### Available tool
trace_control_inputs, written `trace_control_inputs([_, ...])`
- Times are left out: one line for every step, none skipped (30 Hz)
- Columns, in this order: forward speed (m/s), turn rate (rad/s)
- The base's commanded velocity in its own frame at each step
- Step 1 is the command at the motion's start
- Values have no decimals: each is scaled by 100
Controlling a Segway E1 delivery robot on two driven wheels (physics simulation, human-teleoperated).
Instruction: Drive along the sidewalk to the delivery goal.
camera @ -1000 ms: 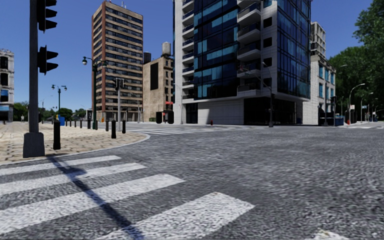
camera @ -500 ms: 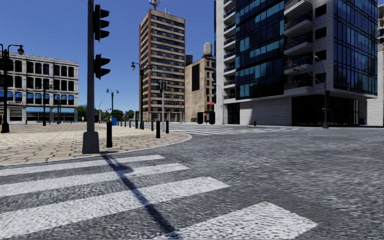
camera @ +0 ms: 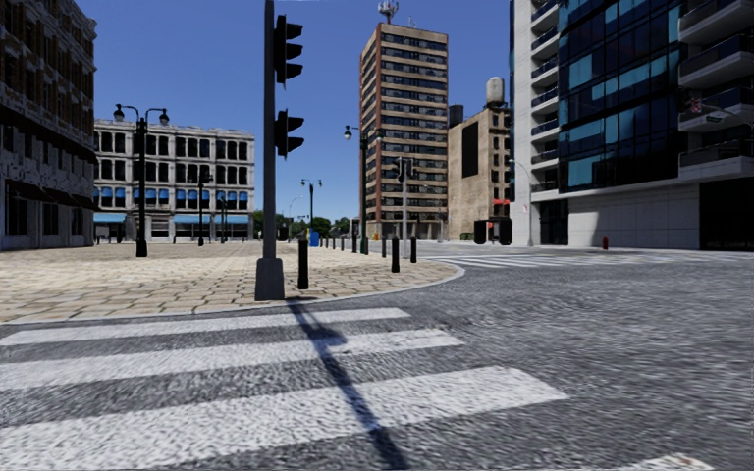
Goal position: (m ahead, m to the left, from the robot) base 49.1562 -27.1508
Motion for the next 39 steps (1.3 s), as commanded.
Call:
trace_control_inputs([71,57])
trace_control_inputs([72,58])
trace_control_inputs([72,58])
trace_control_inputs([73,58])
trace_control_inputs([76,58])
trace_control_inputs([76,58])
trace_control_inputs([80,58])
trace_control_inputs([85,58])
trace_control_inputs([86,58])
trace_control_inputs([86,58])
trace_control_inputs([87,58])
trace_control_inputs([91,58])
trace_control_inputs([101,58])
trace_control_inputs([105,58])
trace_control_inputs([105,58])
trace_control_inputs([106,58])
trace_control_inputs([106,58])
trace_control_inputs([106,58])
trace_control_inputs([106,58])
trace_control_inputs([107,58])
trace_control_inputs([107,58])
trace_control_inputs([107,58])
trace_control_inputs([107,58])
trace_control_inputs([107,57])
trace_control_inputs([110,56])
trace_control_inputs([110,56])
trace_control_inputs([110,56])
trace_control_inputs([111,56])
trace_control_inputs([111,56])
trace_control_inputs([111,56])
trace_control_inputs([112,56])
trace_control_inputs([112,56])
trace_control_inputs([112,56])
trace_control_inputs([112,56])
trace_control_inputs([112,56])
trace_control_inputs([112,56])
trace_control_inputs([112,56])
trace_control_inputs([112,47])
trace_control_inputs([112,0])
